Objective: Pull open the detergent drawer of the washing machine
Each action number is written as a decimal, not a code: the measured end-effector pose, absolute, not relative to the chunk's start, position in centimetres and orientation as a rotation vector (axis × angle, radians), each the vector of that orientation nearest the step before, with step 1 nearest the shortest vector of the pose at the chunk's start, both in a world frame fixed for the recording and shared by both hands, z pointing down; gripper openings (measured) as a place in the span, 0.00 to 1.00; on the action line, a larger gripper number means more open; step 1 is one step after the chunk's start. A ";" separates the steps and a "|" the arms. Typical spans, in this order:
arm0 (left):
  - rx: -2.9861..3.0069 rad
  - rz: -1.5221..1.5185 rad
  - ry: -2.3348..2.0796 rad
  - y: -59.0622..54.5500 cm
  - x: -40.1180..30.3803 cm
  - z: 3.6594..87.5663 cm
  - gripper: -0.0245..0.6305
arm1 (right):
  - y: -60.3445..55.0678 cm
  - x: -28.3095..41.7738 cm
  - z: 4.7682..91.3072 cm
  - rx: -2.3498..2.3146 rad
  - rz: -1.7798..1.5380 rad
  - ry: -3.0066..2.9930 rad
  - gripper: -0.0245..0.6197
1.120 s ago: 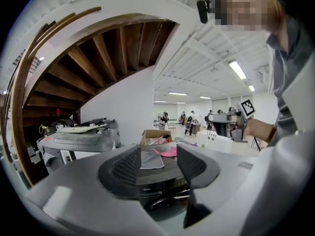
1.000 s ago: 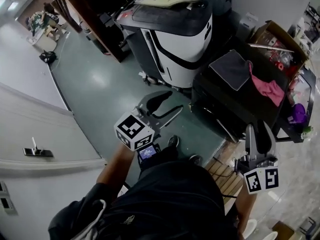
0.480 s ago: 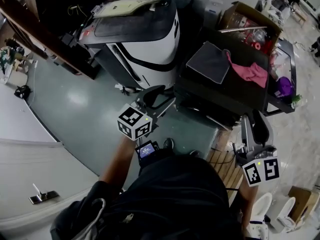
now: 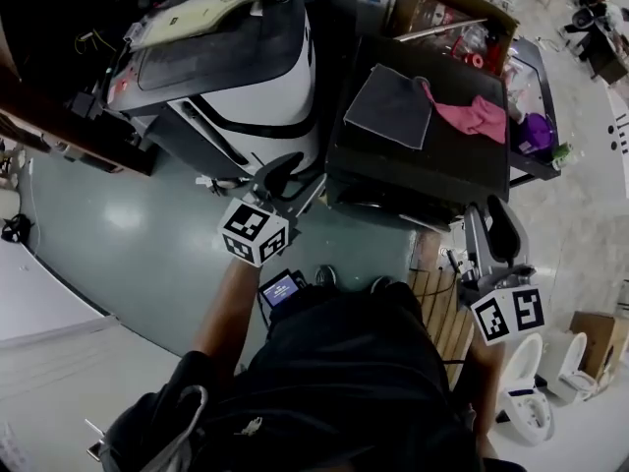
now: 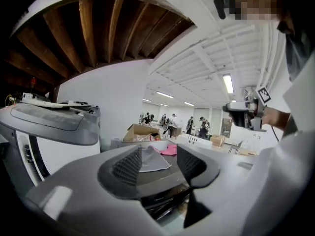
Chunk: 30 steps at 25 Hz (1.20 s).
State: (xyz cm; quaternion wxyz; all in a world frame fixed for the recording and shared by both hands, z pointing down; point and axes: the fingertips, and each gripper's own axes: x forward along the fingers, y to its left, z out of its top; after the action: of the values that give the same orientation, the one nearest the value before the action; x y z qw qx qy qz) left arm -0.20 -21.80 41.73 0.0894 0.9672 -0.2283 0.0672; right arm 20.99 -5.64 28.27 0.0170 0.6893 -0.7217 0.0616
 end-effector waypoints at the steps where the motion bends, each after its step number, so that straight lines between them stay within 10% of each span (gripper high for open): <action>1: 2.897 0.207 -0.699 -22.2 -0.2 41.9 0.43 | -6.0 21.0 28.7 2.149 0.200 -2.232 0.26; 30: 2.275 0.098 -0.530 -22.2 7.9 68.6 0.43 | -15.3 27.7 37.3 1.776 0.431 -2.234 0.26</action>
State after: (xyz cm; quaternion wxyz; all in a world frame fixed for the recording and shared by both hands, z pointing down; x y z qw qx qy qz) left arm 7.90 -22.21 68.59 0.3910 0.8956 -0.2088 0.0387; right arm 27.69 -15.28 37.31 0.1273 0.6103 -0.7678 0.1480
